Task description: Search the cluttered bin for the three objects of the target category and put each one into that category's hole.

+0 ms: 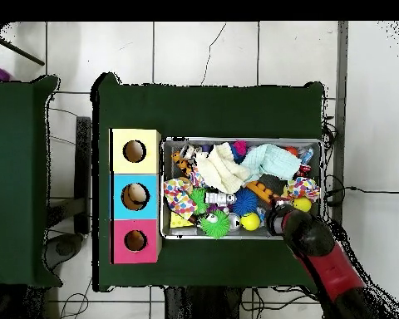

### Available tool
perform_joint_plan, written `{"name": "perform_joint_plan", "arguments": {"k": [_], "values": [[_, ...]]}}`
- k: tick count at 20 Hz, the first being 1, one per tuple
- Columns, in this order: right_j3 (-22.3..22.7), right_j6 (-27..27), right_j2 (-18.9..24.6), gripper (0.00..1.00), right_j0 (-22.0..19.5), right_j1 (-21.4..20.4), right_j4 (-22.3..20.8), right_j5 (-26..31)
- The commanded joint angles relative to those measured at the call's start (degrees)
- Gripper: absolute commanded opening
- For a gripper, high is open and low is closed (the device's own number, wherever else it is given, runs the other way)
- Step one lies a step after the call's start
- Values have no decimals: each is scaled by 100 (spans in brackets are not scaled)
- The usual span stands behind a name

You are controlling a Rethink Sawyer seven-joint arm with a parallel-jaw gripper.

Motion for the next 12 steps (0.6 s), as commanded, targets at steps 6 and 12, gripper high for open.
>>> {"name": "perform_joint_plan", "arguments": {"k": [6,12], "values": [[-764,117,519,100,-177,525,-342,-202],[-804,2,473,100,-224,367,-480,90]]}}
